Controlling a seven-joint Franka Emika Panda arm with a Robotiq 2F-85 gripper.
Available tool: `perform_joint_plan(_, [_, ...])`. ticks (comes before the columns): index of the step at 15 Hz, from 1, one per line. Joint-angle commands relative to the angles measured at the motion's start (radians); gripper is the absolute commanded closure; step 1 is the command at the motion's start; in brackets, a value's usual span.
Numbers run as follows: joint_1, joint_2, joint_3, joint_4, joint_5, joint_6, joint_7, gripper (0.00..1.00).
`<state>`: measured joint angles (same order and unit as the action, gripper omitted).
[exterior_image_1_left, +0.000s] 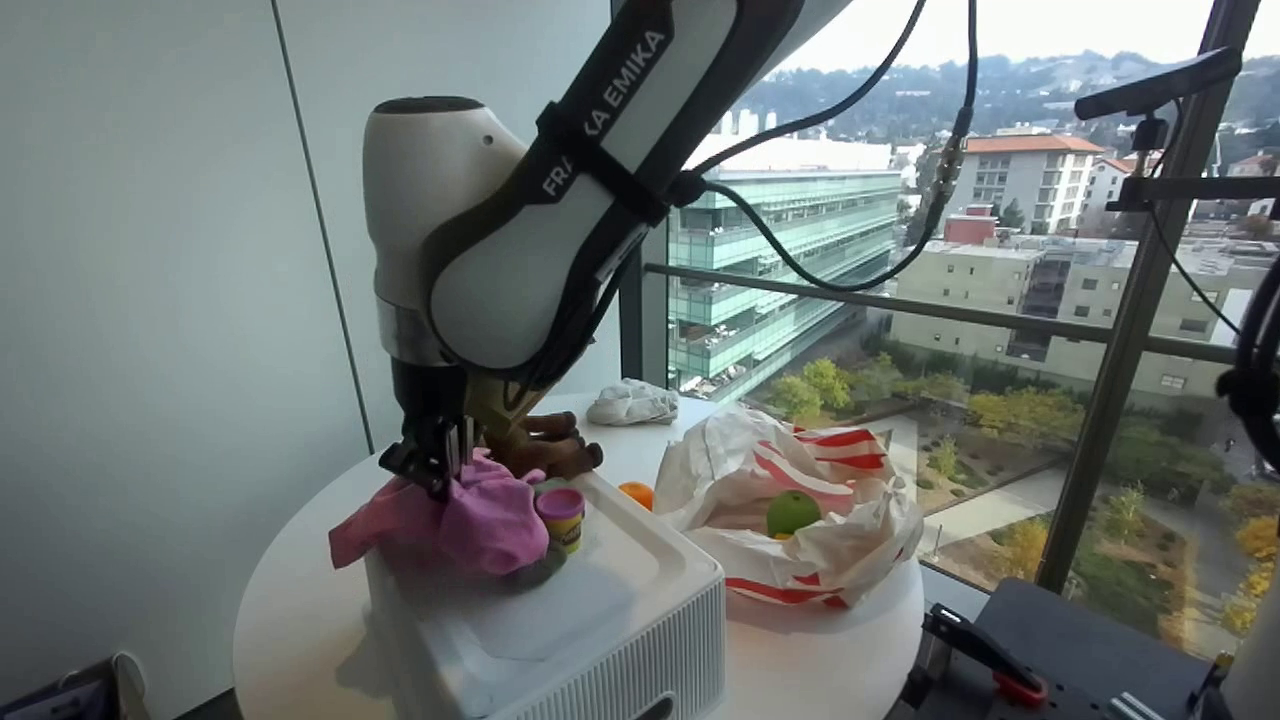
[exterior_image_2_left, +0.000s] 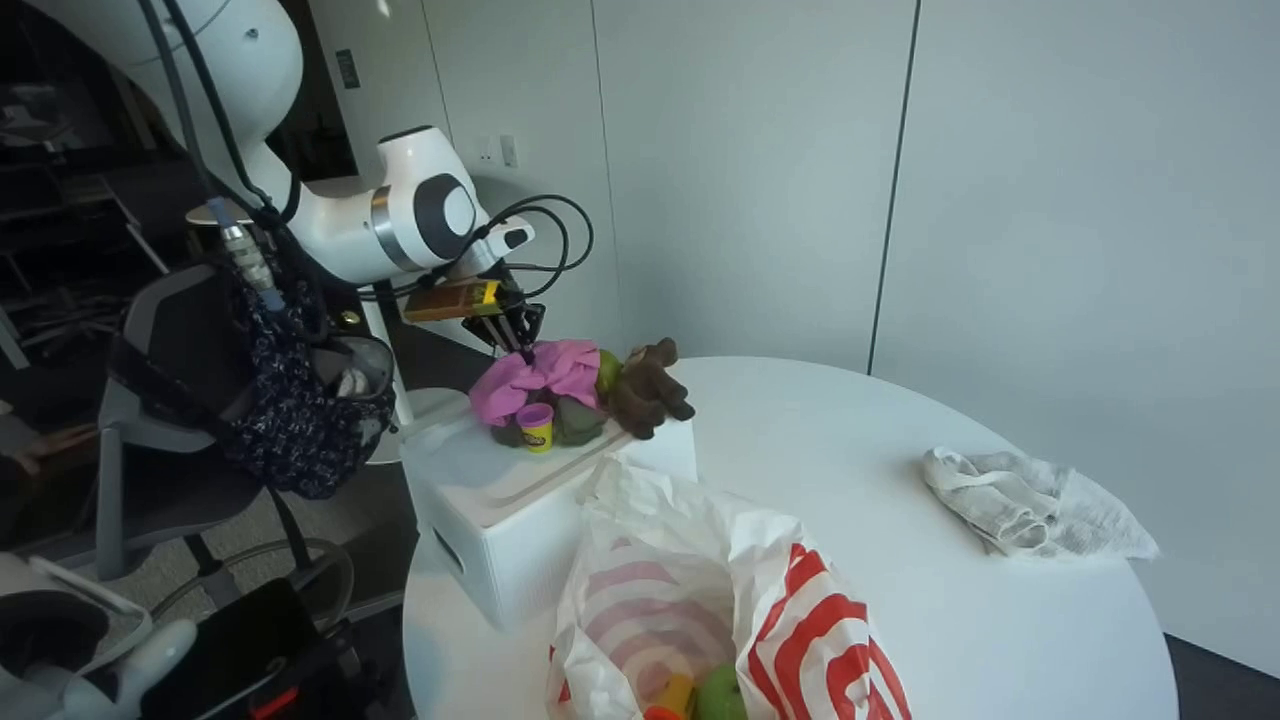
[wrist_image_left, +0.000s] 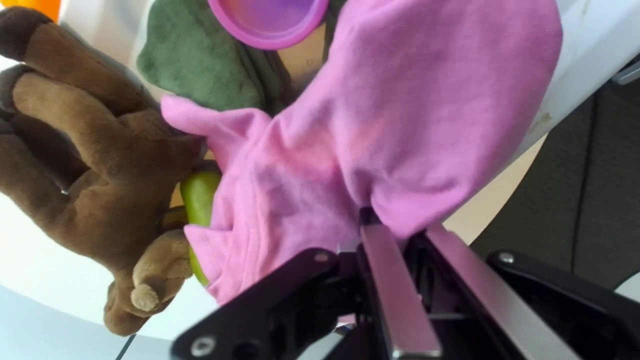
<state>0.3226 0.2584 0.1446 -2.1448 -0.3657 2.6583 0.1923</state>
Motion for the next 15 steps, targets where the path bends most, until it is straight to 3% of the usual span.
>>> perform_joint_plan(1, [-0.083,-0.152,0.037,-0.078,0.201,0.032,-0.087,0.83])
perform_joint_plan(5, [-0.128,-0.279,0.026,-0.113,0.377,0.031,-0.136,0.83])
perform_joint_plan(8, [-0.138,-0.311,0.019,-0.111,0.470,-0.042,-0.208,0.87])
perform_joint_plan(9, [-0.134,-0.300,0.022,-0.114,0.489,-0.052,-0.234,0.80])
perform_joint_plan(10, [-0.129,-0.281,0.026,-0.119,0.483,-0.048,-0.241,0.61])
perform_joint_plan(12, [-0.113,-0.230,0.045,-0.128,0.511,-0.018,-0.279,0.48])
perform_joint_plan(15, [-0.107,-0.127,0.053,-0.133,0.357,0.085,-0.160,0.23])
